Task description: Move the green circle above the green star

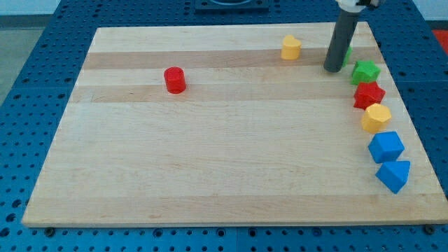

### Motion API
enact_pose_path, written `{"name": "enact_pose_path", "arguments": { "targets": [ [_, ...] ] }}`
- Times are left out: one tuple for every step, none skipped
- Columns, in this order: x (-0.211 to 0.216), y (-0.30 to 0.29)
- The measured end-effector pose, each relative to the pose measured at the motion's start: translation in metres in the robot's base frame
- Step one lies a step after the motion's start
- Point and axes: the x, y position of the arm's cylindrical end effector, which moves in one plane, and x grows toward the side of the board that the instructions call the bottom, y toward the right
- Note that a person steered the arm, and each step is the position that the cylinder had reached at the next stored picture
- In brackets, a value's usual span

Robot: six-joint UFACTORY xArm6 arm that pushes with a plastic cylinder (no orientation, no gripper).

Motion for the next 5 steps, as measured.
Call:
{"name": "enact_pose_path", "arguments": {
  "targets": [
    [-0.003,-0.001],
    [-0.007,-0.028],
    [-0.031,-0.046],
    [-0.057,-0.046],
    [-0.059,-0.045]
  ]
}}
